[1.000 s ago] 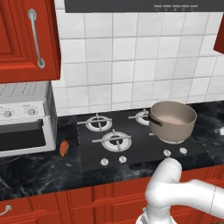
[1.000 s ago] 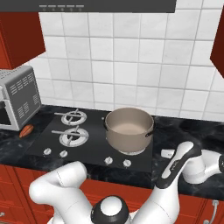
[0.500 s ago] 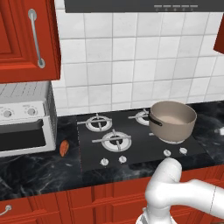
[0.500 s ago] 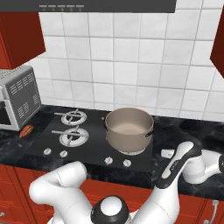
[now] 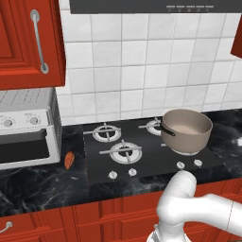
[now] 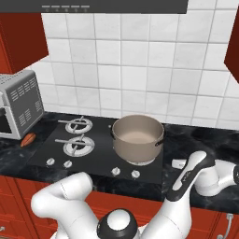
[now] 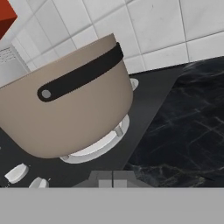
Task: Turn on the burner for the pot on the stove. Wait thirty seconds for the pot to heat up. Then add the sweet potato to the pot.
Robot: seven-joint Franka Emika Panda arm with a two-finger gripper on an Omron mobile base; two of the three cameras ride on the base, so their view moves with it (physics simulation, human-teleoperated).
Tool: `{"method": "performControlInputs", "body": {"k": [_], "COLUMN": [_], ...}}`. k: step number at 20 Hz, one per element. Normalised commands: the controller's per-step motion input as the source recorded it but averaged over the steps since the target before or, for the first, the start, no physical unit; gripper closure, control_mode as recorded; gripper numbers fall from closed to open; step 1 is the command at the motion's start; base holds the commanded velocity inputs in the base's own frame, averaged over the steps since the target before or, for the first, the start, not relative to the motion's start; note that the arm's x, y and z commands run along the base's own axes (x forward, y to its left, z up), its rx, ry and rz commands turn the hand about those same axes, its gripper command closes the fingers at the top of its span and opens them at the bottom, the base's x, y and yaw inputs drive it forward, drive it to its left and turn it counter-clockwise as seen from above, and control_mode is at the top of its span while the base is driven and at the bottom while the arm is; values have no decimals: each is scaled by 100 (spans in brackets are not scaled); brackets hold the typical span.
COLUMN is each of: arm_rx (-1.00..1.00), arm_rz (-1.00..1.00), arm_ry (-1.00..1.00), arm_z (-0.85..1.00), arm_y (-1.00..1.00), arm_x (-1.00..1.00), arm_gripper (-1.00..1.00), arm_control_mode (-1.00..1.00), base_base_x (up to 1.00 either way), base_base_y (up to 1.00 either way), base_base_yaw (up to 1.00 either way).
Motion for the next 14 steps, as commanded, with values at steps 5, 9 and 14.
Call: {"method": "performControlInputs", "body": {"k": [5,9,14], "arm_rx": [0,0,0], "arm_rz": [0,0,0], "arm_ry": [0,0,0], "arm_z": [0,0,0], "arm_y": [0,0,0], "arm_x": [0,0,0], "arm_gripper": [100,100,100], "arm_control_mode": [-100,-100,-100], "base_base_x": [0,0,0], "base_base_y": [0,0,0], "base_base_yaw": [0,0,0]}}
